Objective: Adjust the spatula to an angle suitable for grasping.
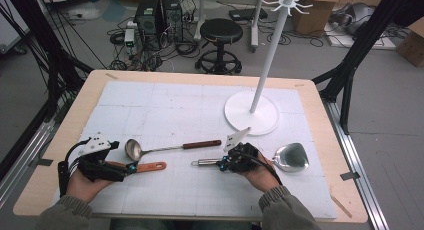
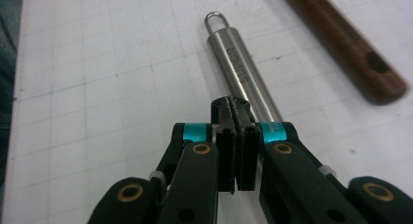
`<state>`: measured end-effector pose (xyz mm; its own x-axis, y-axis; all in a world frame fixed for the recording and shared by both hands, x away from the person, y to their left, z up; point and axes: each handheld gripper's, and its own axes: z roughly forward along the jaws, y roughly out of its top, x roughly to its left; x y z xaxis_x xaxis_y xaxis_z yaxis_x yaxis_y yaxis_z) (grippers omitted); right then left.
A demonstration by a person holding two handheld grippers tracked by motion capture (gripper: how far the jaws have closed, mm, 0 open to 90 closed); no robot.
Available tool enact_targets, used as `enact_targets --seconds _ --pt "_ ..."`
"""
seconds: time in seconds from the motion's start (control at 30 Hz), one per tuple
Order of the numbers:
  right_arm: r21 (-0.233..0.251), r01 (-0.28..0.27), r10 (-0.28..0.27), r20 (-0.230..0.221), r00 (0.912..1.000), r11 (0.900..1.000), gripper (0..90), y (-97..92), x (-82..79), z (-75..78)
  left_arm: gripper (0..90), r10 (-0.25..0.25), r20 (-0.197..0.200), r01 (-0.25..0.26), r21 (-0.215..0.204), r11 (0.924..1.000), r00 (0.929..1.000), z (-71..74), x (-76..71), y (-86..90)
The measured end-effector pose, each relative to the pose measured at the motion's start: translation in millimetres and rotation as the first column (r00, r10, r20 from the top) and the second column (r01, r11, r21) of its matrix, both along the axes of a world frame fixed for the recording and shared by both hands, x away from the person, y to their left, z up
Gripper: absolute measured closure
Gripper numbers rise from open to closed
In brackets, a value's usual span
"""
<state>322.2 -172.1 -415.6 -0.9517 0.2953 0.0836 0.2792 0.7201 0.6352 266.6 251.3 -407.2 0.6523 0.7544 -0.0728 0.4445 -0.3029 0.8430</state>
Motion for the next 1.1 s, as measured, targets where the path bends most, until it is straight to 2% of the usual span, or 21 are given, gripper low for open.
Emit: enact_targets --seconds 0.1,0.13,0.23,0.27,0.3,0.33,0.43,0.5,0.53,0.57,0.63,0.67,0.77,0.9,1.03,1.1 --pt "-0.005 0.033 -0.033 0.020 0.9993 0.9995 89.8 -15.5 3.5 7.9 1.7 0.000 0.001 0.000 -0.001 1.0000 1.0000 0.0 -0.1 -0.7" --pt "-0.005 0.033 -0.033 0.020 0.9993 0.9995 89.8 -15.5 3.5 7.9 1.7 0.002 0.001 -0.002 -0.008 1.0000 1.0000 0.1 -0.4 -1.3" --pt "-0.017 0.099 -0.098 0.023 0.9949 0.9950 89.7 -35.7 9.4 13.3 1.7 0.000 0.000 0.000 -0.003 1.0000 1.0000 0.1 -0.4 -1.3" --pt "-0.016 0.145 -0.144 0.021 0.9893 0.9893 89.7 -49.0 14.6 13.8 1.7 -0.002 -0.001 0.002 -0.001 1.0000 1.0000 0.0 -0.2 -1.0" --pt "-0.016 0.145 -0.144 0.021 0.9893 0.9893 89.7 -49.0 14.6 13.8 1.7 -0.004 -0.001 0.004 0.002 1.0000 1.0000 0.0 -0.2 -0.8" --pt "-0.025 0.192 -0.192 0.014 0.9814 0.9811 89.7 -60.1 19.1 12.3 1.7 0.001 0.001 -0.001 -0.004 1.0000 1.0000 -0.3 -0.3 -1.3" --pt "-0.058 0.243 -0.244 -0.004 0.9698 0.9682 89.6 -71.8 25.3 6.7 1.7 0.000 -0.001 0.000 -0.002 1.0000 1.0000 -0.2 -0.5 -1.3" --pt "-0.085 0.263 -0.264 0.005 0.9646 0.9610 89.6 -76.6 27.7 4.0 1.7 -0.001 -0.001 0.001 0.001 1.0000 1.0000 -0.1 -0.5 -1.1" --pt "-0.102 0.282 -0.284 -0.002 0.9589 0.9540 89.6 -80.0 28.8 2.5 1.7 0.001 -0.001 -0.001 -0.003 1.0000 1.0000 -0.2 -0.5 -1.2" --pt "-0.102 0.282 -0.284 -0.002 0.9589 0.9540 89.6 -80.0 28.8 2.5 1.7 0.001 -0.001 -0.001 0.002 1.0000 1.0000 -0.1 -0.4 -0.7" --pt "-0.129 0.305 -0.308 -0.004 0.9513 0.9435 89.6 -89.4 31.7 -2.3 1.7 0.005 -0.001 -0.005 -0.004 1.0000 1.0000 0.0 -0.6 -0.6" --pt "-0.129 0.305 -0.308 -0.004 0.9513 0.9435 89.6 -89.4 31.7 -2.3 1.7 0.005 -0.001 -0.005 -0.004 1.0000 1.0000 0.0 -0.6 -0.6" --pt "-0.166 0.348 -0.354 -0.008 0.9351 0.9226 89.7 -102.6 31.7 -6.4 1.7 0.003 -0.001 -0.003 -0.001 1.0000 1.0000 0.0 -0.4 -0.3" --pt "-0.179 0.348 -0.355 -0.007 0.9348 0.9201 89.7 -108.0 29.0 -7.3 1.7 0.002 -0.001 -0.002 -0.003 1.0000 1.0000 -0.2 -0.2 -0.9" --pt "-0.181 0.337 -0.343 -0.001 0.9393 0.9239 89.8 -108.4 25.9 -6.2 1.7 0.004 0.001 -0.004 -0.002 1.0000 1.0000 0.2 -0.6 -0.7" --pt "-0.199 0.320 -0.327 -0.001 0.9450 0.9261 89.8 -106.9 20.7 -5.9 1.7 0.005 0.001 -0.005 -0.003 1.0000 1.0000 0.2 -0.6 -0.5"
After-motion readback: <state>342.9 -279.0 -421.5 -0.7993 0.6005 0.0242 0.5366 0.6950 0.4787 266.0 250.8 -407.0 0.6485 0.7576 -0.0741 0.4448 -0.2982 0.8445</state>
